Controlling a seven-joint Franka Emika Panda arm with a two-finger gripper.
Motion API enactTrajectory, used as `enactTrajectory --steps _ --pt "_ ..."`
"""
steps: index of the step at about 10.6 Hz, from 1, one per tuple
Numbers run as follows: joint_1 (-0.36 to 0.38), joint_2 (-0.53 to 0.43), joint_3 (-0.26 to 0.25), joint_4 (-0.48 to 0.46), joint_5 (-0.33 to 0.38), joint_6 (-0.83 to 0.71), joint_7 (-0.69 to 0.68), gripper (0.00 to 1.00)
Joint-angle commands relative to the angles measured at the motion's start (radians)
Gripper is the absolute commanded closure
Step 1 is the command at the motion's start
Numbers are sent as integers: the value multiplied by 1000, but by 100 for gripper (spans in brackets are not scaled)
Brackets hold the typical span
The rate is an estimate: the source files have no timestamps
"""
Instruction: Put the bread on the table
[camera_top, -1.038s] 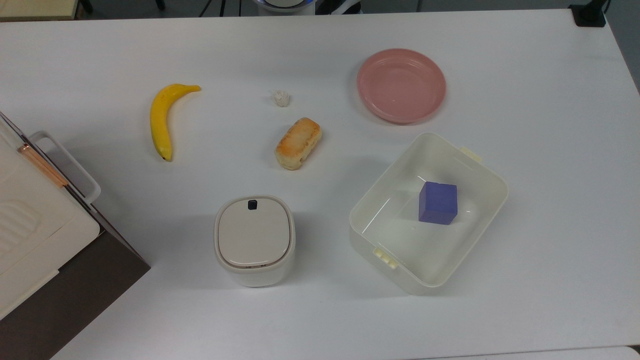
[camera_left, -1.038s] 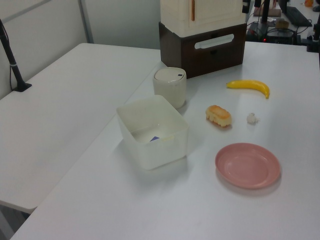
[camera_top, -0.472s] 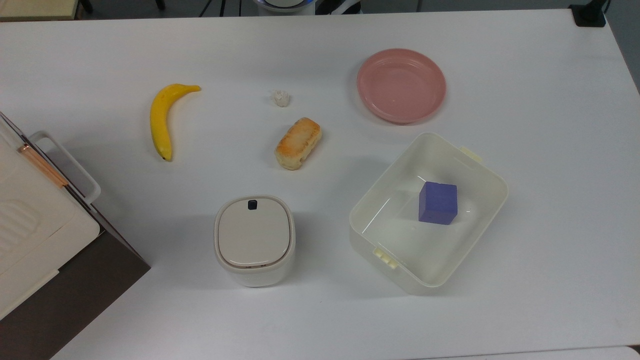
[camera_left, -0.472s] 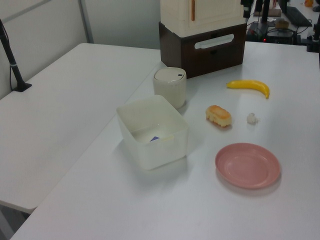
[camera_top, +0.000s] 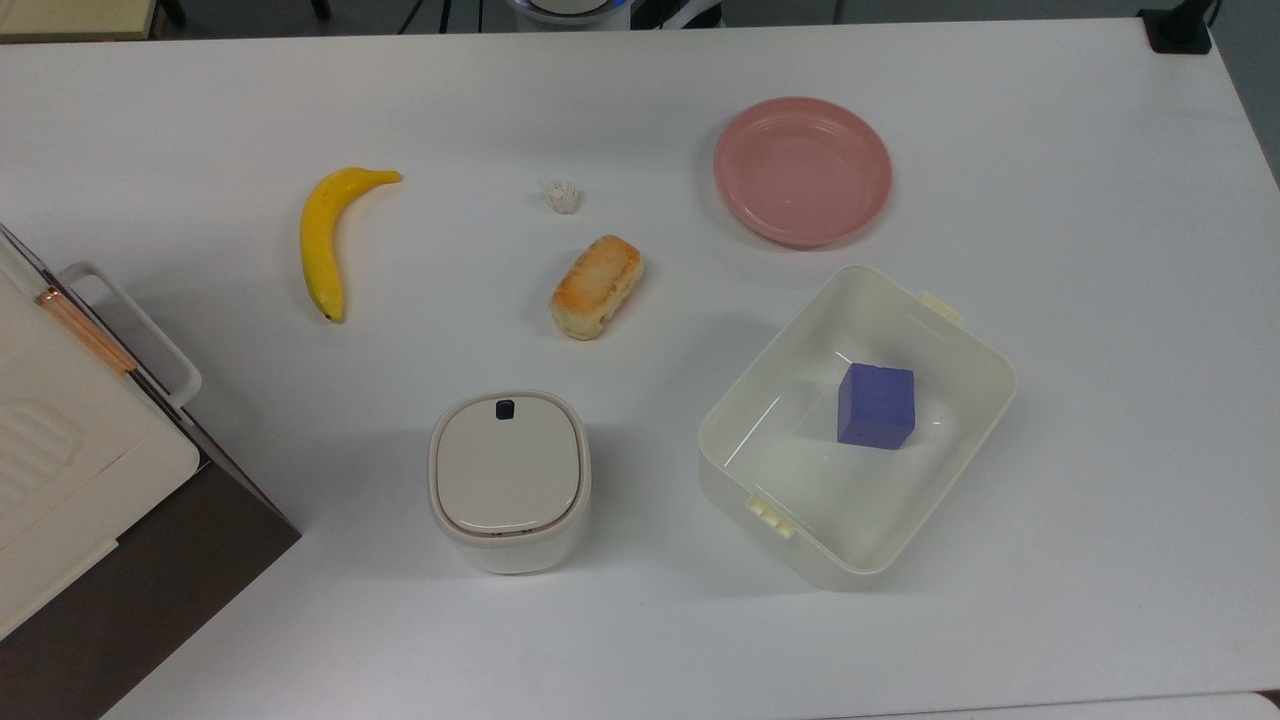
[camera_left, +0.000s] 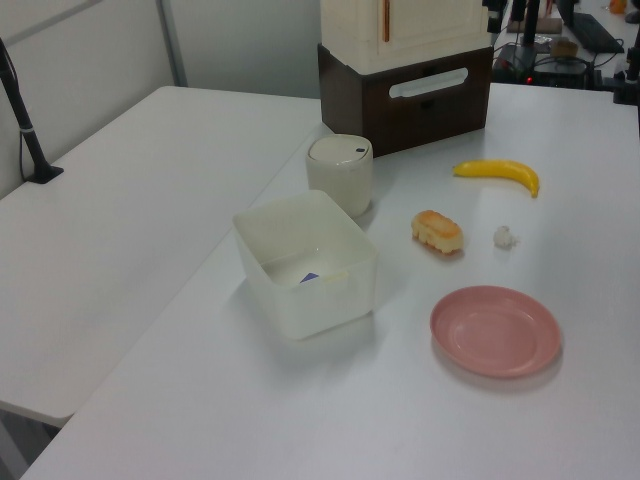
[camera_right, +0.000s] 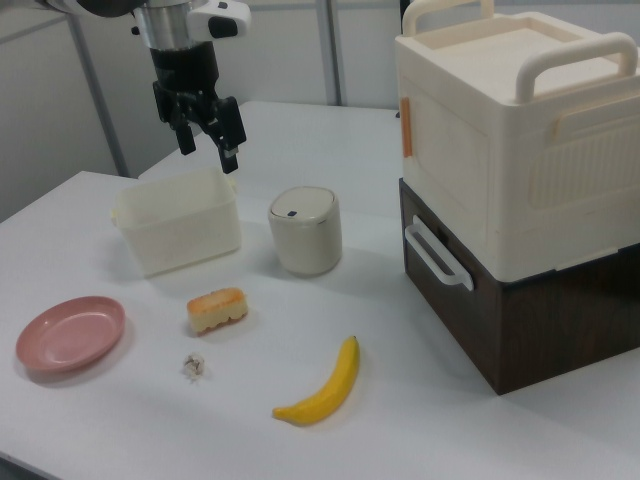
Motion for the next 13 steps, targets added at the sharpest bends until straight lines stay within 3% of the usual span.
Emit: enactTrajectory --steps 1,3,7,13 --pt "0 -26 -8 -4 8 29 -287 0" --pt "3 -27 -19 -4 9 31 -281 0" --pt "6 -26 -20 -5 19 29 -124 0" --pt "6 -24 -20 -5 34 29 -84 0"
